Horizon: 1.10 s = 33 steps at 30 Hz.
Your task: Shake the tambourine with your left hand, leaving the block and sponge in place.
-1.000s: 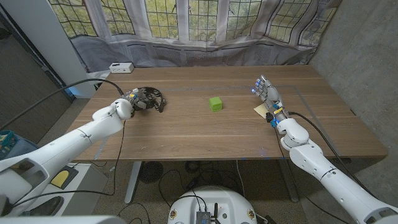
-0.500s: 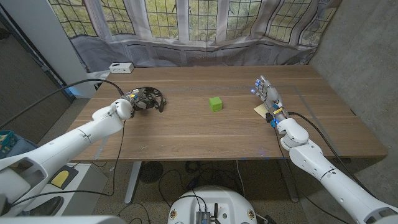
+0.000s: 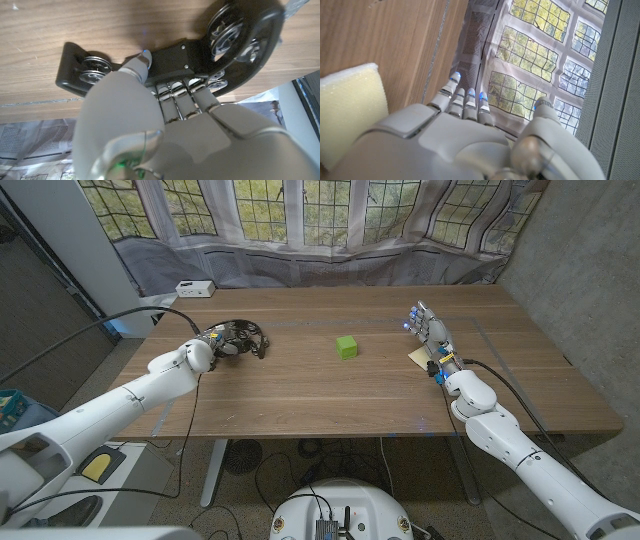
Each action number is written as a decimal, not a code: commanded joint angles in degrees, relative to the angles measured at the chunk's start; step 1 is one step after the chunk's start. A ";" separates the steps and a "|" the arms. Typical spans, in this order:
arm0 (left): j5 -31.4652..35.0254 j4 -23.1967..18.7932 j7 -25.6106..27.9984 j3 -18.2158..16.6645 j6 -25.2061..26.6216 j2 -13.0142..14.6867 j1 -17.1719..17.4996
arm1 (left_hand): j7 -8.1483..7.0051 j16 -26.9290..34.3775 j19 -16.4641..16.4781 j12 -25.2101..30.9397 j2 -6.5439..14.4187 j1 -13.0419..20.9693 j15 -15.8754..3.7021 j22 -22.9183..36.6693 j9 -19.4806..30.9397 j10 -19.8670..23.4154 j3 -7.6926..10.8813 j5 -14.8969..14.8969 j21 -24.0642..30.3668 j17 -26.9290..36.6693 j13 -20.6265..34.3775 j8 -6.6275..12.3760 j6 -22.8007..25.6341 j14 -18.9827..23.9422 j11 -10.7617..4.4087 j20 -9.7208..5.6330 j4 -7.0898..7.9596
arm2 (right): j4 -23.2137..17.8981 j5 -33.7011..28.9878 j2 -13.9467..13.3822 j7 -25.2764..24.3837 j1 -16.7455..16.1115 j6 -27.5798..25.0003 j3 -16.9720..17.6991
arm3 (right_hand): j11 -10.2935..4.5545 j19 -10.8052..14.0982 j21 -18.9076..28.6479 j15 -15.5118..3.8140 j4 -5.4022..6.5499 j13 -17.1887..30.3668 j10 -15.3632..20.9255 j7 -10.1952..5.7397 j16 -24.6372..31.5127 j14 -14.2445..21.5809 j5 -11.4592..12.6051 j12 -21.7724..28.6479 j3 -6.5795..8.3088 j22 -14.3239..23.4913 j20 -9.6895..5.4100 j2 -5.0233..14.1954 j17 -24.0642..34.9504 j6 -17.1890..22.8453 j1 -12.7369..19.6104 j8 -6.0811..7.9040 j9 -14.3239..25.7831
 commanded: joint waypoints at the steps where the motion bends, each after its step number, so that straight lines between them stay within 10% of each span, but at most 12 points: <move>1: 0.87 -1.18 0.20 0.14 1.37 0.36 0.17 | 0.40 0.27 -1.45 -0.41 -0.58 -0.78 0.73 0.17 -0.16 -2.93 -0.36 0.09 -0.86 -0.06 -0.29 -0.15 -2.42 -1.86 0.27 0.51 0.27 | -0.02 0.06 0.22 -0.20 -0.53 0.49 0.06 | -0.08 0.44 -0.11 0.01 -0.28 0.25 0.25 0.09 0.01 0.61 0.11 -0.20 0.08 0.15 0.34 0.27 0.14 0.08 -0.24 -0.07 0.14; 33: 3.02 -5.50 1.01 -0.73 1.95 2.67 2.80 | 0.09 0.26 -13.93 0.02 -2.66 -14.92 5.20 0.34 -2.25 -23.64 -5.46 -0.84 -5.82 -0.16 -4.76 -0.34 -23.27 -22.21 2.58 5.79 2.92 | -0.42 -0.07 0.28 -0.48 -1.10 0.32 -0.18 | -0.13 0.47 -0.10 0.08 -0.36 0.26 0.27 -0.02 0.01 0.62 0.11 -0.20 0.16 0.15 0.44 0.28 0.12 0.09 -0.18 -0.06 0.14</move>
